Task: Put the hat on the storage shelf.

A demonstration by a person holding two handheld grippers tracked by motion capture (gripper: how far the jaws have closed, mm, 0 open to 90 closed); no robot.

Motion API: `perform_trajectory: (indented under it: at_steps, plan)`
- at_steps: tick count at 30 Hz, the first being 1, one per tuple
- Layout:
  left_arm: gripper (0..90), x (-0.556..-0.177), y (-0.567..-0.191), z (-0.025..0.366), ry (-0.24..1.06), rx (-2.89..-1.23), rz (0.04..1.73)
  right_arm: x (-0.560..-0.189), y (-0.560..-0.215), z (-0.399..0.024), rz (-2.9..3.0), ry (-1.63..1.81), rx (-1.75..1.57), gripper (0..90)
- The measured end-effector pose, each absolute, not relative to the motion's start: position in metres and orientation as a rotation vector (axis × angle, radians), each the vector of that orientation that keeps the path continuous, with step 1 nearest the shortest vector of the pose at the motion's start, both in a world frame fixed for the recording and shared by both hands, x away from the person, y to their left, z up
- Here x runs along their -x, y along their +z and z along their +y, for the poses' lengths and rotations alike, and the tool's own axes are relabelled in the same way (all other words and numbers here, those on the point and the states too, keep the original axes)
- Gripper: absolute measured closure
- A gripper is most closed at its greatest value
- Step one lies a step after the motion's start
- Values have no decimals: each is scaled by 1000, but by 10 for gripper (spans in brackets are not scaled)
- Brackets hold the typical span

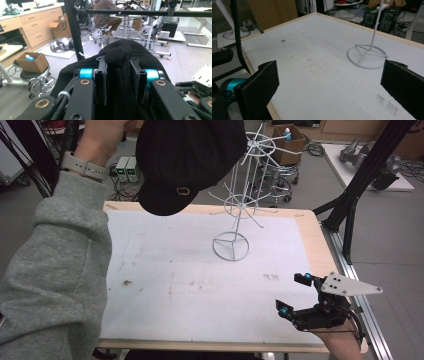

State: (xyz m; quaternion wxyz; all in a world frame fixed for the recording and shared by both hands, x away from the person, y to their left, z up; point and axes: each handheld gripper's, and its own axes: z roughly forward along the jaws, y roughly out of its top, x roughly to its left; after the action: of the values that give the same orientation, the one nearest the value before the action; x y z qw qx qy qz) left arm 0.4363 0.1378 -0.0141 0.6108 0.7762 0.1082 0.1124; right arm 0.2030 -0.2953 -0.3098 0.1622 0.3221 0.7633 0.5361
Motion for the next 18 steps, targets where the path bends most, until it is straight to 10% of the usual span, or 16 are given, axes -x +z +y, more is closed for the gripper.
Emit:
perform_trajectory:
  at_steps: [18]
  plan:
    - [705, -455, -55, 145, 193, -1791, 302, -206, -313, -291, 2201, 1517, -922, 8]
